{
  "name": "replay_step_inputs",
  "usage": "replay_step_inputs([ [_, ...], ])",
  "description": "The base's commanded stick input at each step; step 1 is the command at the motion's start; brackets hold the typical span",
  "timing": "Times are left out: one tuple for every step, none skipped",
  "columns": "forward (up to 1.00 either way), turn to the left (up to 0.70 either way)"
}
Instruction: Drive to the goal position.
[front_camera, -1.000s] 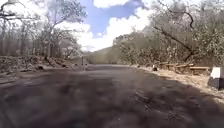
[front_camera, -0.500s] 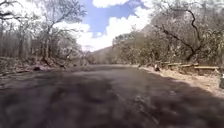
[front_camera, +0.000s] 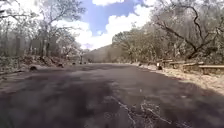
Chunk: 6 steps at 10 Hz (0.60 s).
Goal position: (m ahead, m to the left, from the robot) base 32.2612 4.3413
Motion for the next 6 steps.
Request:
replay_step_inputs([
  [0.7, 0.0],
  [0.7, 0.35],
  [0.7, 0.35],
  [0.7, 0.35],
  [0.7, 0.0],
  [0.7, 0.0],
])
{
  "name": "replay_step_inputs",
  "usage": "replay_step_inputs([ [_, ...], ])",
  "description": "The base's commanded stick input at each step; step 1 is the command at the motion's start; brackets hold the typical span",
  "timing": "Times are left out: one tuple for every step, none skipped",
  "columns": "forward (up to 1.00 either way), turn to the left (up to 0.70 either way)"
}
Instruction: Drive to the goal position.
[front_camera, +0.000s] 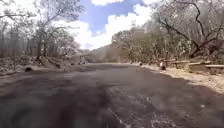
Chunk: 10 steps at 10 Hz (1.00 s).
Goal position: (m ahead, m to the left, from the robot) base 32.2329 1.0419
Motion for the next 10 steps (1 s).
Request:
replay_step_inputs([
  [0.7, 0.0],
  [0.7, 0.0],
  [0.7, 0.0],
  [0.7, 0.0],
  [0.7, 0.0],
  [0.7, 0.0],
  [0.7, 0.0],
  [0.7, 0.0],
  [0.7, 0.0],
  [0.7, 0.0],
])
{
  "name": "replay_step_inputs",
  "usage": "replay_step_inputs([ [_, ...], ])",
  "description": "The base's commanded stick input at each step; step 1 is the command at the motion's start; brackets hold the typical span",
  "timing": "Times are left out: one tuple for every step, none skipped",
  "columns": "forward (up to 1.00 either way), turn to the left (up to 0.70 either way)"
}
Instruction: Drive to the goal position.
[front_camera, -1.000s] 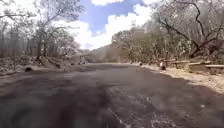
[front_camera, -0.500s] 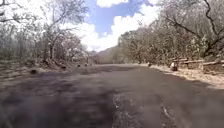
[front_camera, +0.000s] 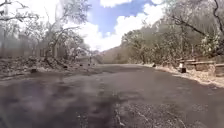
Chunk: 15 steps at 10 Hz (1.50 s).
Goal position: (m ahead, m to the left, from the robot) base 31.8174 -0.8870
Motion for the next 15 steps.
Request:
replay_step_inputs([
  [0.7, 0.0],
  [0.7, 0.0],
  [0.7, 0.0],
  [0.7, 0.0],
  [0.7, 0.0],
  [0.7, 0.0],
  [0.7, 0.0],
  [0.7, 0.0],
  [0.7, 0.0],
  [0.7, 0.0],
  [0.7, 0.0],
  [0.7, 0.0],
  [0.7, 0.0],
  [0.7, 0.0],
  [0.7, 0.0],
])
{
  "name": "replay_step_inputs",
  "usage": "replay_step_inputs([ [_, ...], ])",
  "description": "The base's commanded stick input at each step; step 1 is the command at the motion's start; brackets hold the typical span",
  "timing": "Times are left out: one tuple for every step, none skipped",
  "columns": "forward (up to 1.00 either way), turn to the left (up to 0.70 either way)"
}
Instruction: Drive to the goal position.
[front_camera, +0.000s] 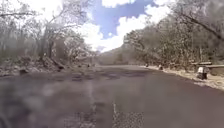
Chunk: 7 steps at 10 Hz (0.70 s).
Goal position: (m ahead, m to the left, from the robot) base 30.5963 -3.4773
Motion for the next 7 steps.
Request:
replay_step_inputs([
  [0.7, 0.0],
  [0.7, 0.0],
  [0.7, 0.0],
  [0.7, 0.0],
  [0.7, 0.0],
  [0.7, 0.0],
  [0.7, 0.0],
])
